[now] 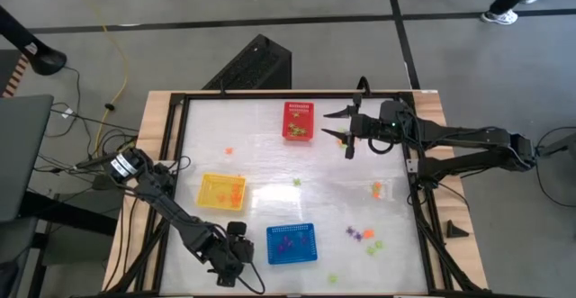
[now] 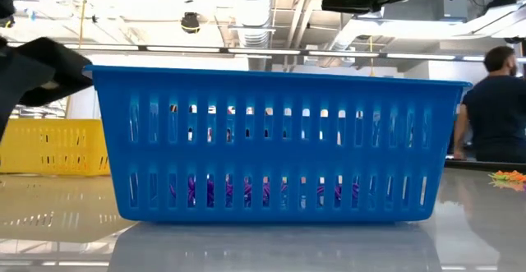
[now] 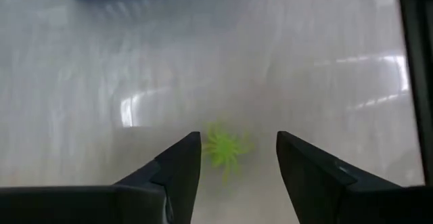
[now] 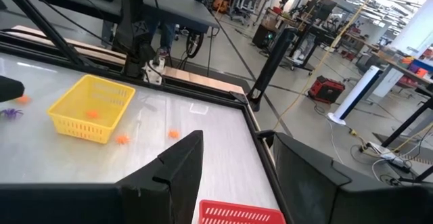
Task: Sort Halloween decoration
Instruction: Put the green spider toy into the red basket
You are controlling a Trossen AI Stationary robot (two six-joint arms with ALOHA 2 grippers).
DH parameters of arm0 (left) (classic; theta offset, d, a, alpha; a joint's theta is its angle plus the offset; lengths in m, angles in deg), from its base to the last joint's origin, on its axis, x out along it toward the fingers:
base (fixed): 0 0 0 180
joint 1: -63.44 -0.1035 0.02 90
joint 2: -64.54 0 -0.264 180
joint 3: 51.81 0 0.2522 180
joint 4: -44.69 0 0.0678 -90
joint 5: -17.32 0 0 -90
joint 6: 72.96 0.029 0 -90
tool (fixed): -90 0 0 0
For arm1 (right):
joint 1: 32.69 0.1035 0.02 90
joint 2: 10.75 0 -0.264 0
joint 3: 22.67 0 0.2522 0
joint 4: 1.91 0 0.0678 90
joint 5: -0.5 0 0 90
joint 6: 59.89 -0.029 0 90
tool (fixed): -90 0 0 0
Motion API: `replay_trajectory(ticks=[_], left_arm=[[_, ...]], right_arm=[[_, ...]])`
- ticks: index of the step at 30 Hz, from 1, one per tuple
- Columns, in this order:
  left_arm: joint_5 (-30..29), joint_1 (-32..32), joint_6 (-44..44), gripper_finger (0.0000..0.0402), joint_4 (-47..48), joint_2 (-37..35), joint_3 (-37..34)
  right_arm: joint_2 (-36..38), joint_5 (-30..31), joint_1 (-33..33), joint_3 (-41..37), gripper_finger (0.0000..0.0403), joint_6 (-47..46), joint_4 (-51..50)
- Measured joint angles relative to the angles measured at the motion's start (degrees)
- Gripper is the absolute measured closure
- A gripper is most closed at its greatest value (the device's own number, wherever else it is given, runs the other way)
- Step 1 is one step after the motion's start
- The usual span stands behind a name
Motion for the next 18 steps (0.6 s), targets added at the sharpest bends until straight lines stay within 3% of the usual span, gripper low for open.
replay_trajectory(ticks=[13, 18], left_arm=[[-0.35, 0.46, -0.80, 0.0219, -1.43, -0.27, -3.02], [-0.77, 0.42, -0.67, 0.0245, -1.04, -0.31, -3.59]], right_arm=[[0.00, 0.00, 0.00, 0.00, 0.0191, 0.01, 0.01], [0.00, 0.00, 0.00, 0.00, 0.0191, 0.01, 0.02]])
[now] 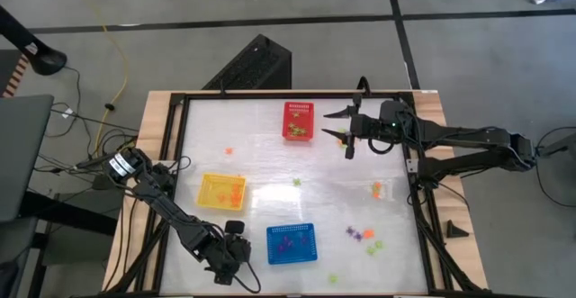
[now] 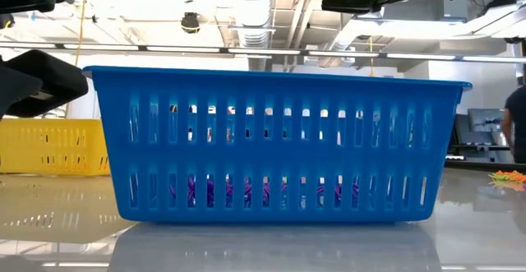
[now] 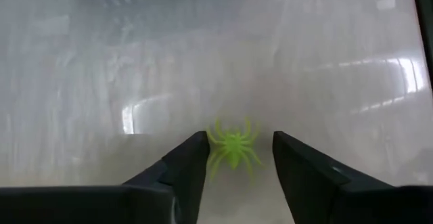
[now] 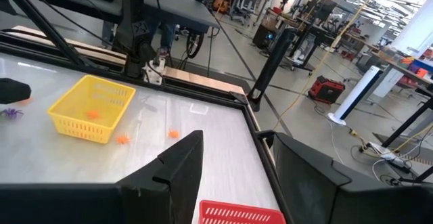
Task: Sort Halloween decoration
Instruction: Put the green spider toy into the red basket
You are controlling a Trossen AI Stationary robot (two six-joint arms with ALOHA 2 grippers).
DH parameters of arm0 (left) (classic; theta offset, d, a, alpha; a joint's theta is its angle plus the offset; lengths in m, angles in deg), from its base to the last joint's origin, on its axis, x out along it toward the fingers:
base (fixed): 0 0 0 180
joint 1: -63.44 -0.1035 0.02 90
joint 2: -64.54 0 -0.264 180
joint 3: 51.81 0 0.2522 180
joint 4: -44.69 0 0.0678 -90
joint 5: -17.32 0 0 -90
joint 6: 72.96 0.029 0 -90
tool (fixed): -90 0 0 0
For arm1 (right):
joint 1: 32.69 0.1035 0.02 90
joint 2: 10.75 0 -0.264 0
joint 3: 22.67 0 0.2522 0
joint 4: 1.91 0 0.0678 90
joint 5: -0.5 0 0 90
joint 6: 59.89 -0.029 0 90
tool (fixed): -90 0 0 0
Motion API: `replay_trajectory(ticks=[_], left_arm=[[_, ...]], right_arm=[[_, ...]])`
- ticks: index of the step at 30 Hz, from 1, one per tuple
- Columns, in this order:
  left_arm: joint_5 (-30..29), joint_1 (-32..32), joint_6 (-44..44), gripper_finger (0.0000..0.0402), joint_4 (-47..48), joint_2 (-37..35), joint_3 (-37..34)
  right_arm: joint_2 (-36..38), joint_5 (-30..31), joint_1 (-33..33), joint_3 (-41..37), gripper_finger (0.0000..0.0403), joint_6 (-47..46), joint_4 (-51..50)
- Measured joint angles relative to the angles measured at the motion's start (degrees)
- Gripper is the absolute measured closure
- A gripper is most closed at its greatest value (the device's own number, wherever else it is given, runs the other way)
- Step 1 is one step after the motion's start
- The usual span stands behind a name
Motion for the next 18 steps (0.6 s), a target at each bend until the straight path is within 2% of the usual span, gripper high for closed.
replay_trajectory(ticks=[10, 18], left_arm=[[-1.23, -0.17, 1.57, 0.0382, -0.13, 0.07, 0.51], [-0.98, -1.72, 5.47, 0.0392, 0.19, -0.21, 1.99]], right_arm=[[0.00, 0.00, -0.02, 0.00, 0.0191, 0.00, 0.00], [0.00, -0.02, 0.04, -0.01, 0.0191, -4.34, 0.29]])
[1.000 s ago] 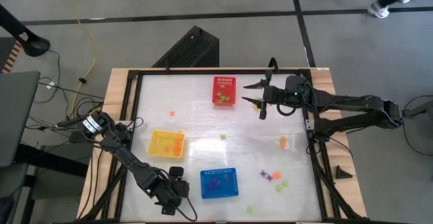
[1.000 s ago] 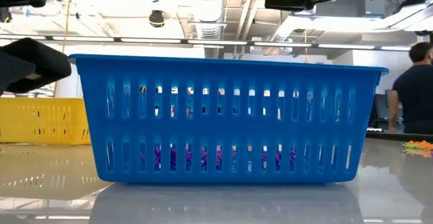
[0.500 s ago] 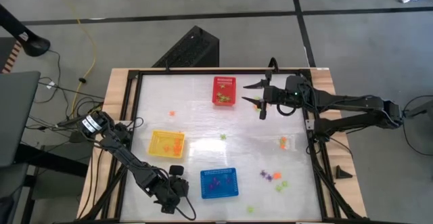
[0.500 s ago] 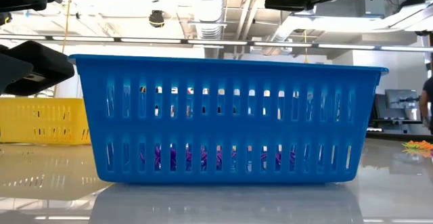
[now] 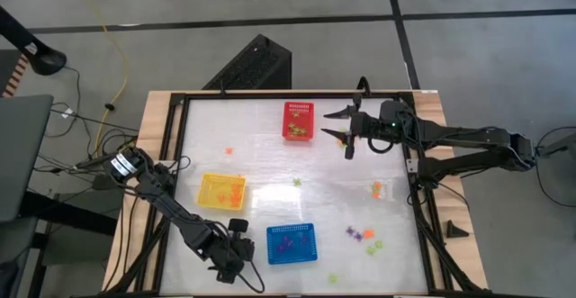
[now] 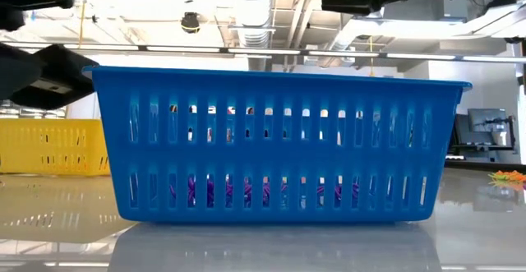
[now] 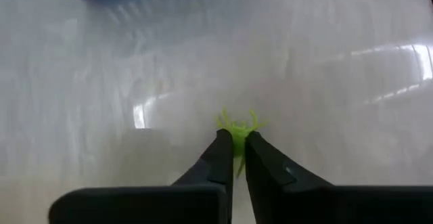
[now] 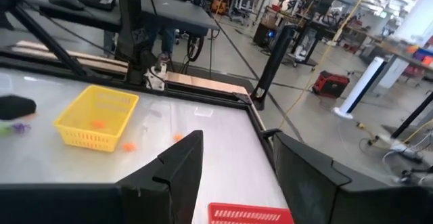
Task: Sort Halloween decoration
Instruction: Put the green spider toy into the red basket
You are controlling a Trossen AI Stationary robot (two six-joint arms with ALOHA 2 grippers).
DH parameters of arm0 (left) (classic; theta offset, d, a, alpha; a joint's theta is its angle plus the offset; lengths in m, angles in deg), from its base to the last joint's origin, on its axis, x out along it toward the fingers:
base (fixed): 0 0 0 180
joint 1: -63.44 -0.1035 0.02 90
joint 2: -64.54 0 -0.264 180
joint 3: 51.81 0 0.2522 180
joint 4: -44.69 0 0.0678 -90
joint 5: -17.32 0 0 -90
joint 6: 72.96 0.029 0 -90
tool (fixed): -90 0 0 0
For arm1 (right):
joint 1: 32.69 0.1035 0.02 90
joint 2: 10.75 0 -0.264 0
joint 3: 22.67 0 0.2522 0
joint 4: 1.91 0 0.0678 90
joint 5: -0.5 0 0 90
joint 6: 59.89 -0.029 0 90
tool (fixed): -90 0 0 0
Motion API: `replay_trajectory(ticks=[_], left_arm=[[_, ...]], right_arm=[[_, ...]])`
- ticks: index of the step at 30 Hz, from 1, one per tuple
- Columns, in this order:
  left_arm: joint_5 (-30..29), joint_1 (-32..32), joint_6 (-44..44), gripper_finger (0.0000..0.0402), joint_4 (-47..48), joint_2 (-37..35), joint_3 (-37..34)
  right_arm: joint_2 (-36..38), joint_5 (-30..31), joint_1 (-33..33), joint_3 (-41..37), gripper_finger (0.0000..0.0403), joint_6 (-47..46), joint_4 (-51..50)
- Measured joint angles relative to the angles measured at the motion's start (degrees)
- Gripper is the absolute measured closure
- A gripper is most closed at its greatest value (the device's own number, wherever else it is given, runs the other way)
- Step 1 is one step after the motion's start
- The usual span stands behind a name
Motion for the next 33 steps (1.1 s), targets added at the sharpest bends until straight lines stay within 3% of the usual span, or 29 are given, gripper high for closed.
replay_trajectory(ticks=[16, 20, 24, 29, 33], left_arm=[[-5.83, -7.92, 19.80, 0.0401, 13.39, -16.36, -0.34], [-8.18, -13.99, 29.78, 0.0401, 12.68, -20.88, -2.37], [-8.19, -23.89, 41.38, 0.0401, 7.11, -23.94, -5.06], [2.39, -39.52, 55.54, 0.0401, -8.72, -23.78, -7.85], [12.36, -52.66, 59.62, 0.0401, -23.47, -19.85, -7.82]], right_arm=[[-0.01, 0.00, 3.27, 0.01, 0.0191, -15.30, -4.75], [-0.02, 0.00, 7.02, 0.01, 0.0191, -16.58, -8.51], [-0.02, 0.43, 11.60, -0.01, 0.0191, -17.54, -11.42], [-0.02, 6.22, 16.41, -0.01, 0.0191, -22.50, -12.98], [-0.04, 11.00, 19.96, -0.01, 0.0191, -25.76, -16.23]])
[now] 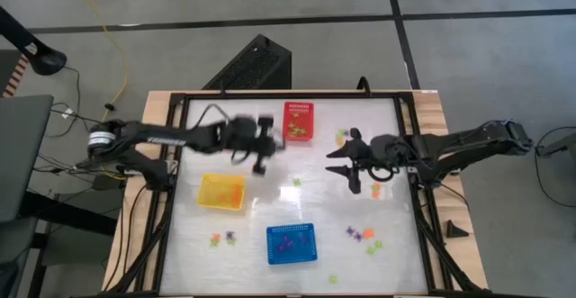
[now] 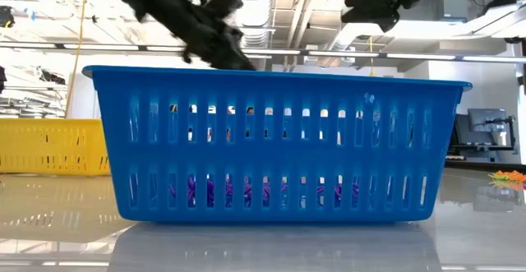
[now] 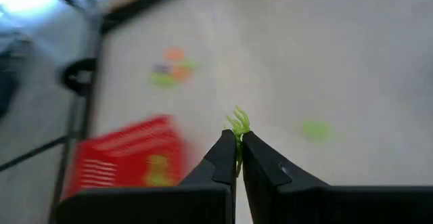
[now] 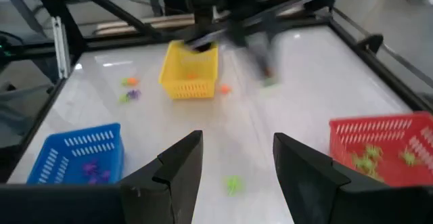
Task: Sort Halloween decoration
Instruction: Put the green spider toy into the red basket, then put the orange spider toy into the yellow basket
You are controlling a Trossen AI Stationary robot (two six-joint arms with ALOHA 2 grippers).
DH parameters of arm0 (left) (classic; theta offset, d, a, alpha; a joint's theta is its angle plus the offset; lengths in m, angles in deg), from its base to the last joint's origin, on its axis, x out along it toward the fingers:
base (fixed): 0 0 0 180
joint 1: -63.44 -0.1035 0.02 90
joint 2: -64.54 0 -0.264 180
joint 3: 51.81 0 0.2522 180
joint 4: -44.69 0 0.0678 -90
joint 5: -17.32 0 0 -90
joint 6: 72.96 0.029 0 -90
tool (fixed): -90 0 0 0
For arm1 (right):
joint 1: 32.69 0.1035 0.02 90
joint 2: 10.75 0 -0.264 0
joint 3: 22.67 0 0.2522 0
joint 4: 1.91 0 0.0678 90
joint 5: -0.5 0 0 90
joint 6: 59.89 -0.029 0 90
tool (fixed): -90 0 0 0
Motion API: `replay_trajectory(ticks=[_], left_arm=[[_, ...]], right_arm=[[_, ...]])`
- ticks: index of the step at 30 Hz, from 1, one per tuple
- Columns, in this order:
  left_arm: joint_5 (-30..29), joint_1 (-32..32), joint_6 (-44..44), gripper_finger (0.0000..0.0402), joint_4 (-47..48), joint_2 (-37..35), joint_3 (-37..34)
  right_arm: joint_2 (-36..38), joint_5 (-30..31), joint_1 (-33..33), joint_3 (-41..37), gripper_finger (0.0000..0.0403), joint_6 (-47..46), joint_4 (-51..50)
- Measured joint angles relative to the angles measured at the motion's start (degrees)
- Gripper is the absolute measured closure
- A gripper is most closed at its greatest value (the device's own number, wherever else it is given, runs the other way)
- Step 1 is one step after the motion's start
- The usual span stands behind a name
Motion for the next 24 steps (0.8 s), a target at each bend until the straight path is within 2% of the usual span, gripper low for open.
replay_trajectory(ticks=[2, 4, 8, 10, 14, 18, 24], left_arm=[[2.82, -6.16, -2.46, 0.0401, -7.45, 3.05, 0.19], [5.83, -11.68, -7.47, 0.0401, -10.92, 7.20, 2.07], [12.18, -18.53, -18.20, 0.0401, -9.04, 16.47, 8.63], [12.72, -19.64, -21.25, 0.0401, -5.52, 20.26, 12.68], [8.88, -20.30, -22.71, 0.0384, 6.31, 25.18, 22.42], [7.37, -19.99, -20.60, 0.0335, 19.73, 28.06, 31.73], [3.86, -18.58, -20.40, 0.0256, 24.22, 28.87, 37.52]], right_arm=[[-0.02, 2.68, 1.43, 0.00, 0.0191, -1.78, -1.46], [-0.02, 4.95, 2.80, 0.00, 0.0191, -3.39, -2.18], [-0.02, 8.62, 5.46, 0.00, 0.0191, -5.91, -3.01], [-0.02, 10.20, 6.94, 0.00, 0.0191, -6.55, -2.94], [-0.02, 12.62, 9.50, 0.00, 0.0191, -7.48, -3.02], [-0.02, 13.95, 12.17, 0.00, 0.0191, -8.35, -3.30], [-0.02, 15.19, 13.29, 0.00, 0.0191, -8.41, -2.97]])
